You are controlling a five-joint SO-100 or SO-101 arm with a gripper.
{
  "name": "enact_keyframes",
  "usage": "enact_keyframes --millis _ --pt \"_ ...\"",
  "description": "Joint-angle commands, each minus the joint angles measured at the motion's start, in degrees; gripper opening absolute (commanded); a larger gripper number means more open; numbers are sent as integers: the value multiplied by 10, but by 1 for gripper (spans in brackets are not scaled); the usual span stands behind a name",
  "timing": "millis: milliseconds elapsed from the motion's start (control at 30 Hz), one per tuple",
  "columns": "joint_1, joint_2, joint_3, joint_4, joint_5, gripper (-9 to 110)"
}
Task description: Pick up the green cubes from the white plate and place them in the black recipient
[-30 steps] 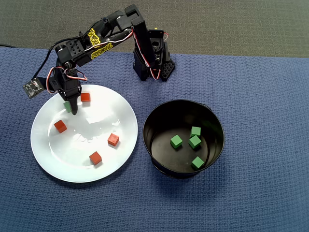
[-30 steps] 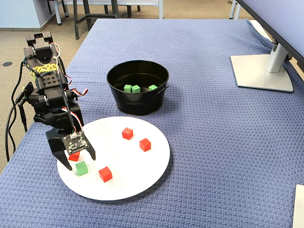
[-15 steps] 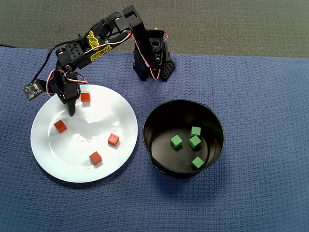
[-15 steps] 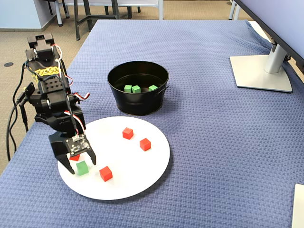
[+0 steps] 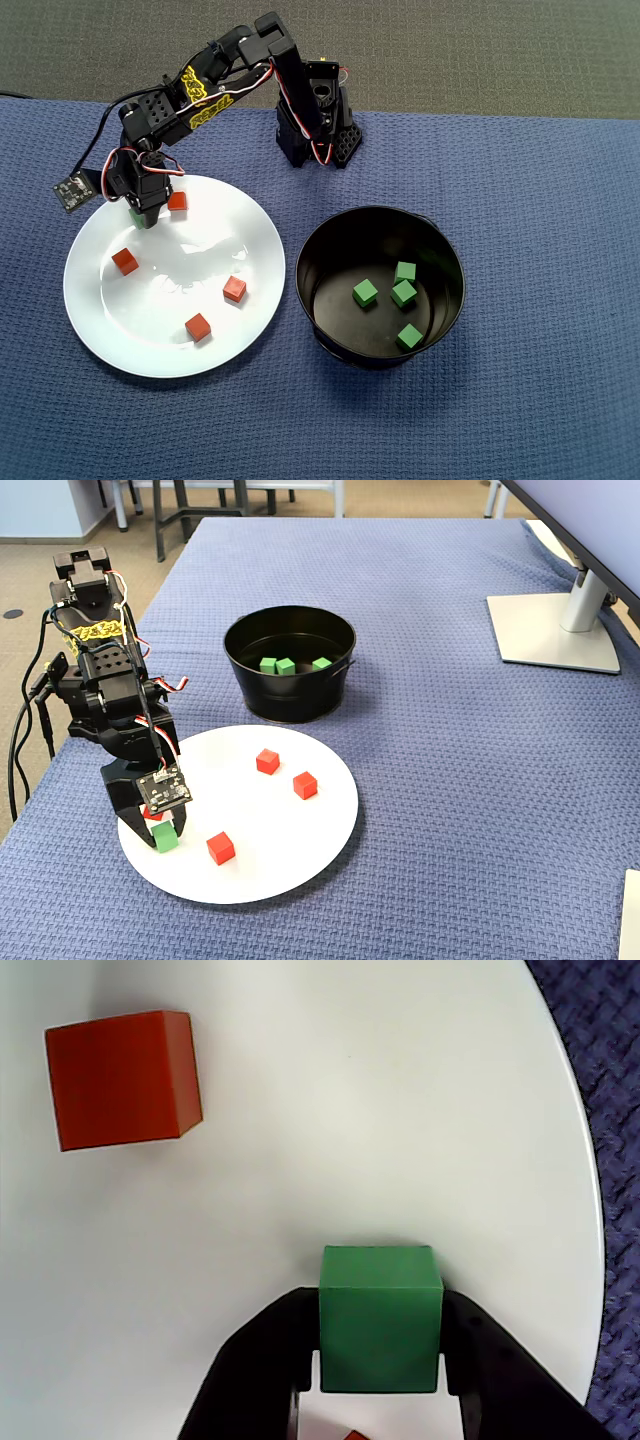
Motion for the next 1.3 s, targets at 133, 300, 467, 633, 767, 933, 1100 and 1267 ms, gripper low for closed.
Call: enact_keyframes --millis 133,300,467,633,767,933,1100,1267 --pt "-30 43 -37 10 60 0" --pt "-83 132 -94 98 144 0" --pt "-177 220 -134 201 297 0" --pt "-314 308 -143 294 483 0" --pt "-453 372 -128 321 643 0" --pt "-617 416 -82 304 822 0" --pt "-718 414 22 167 874 1" --pt "-750 381 18 161 896 34"
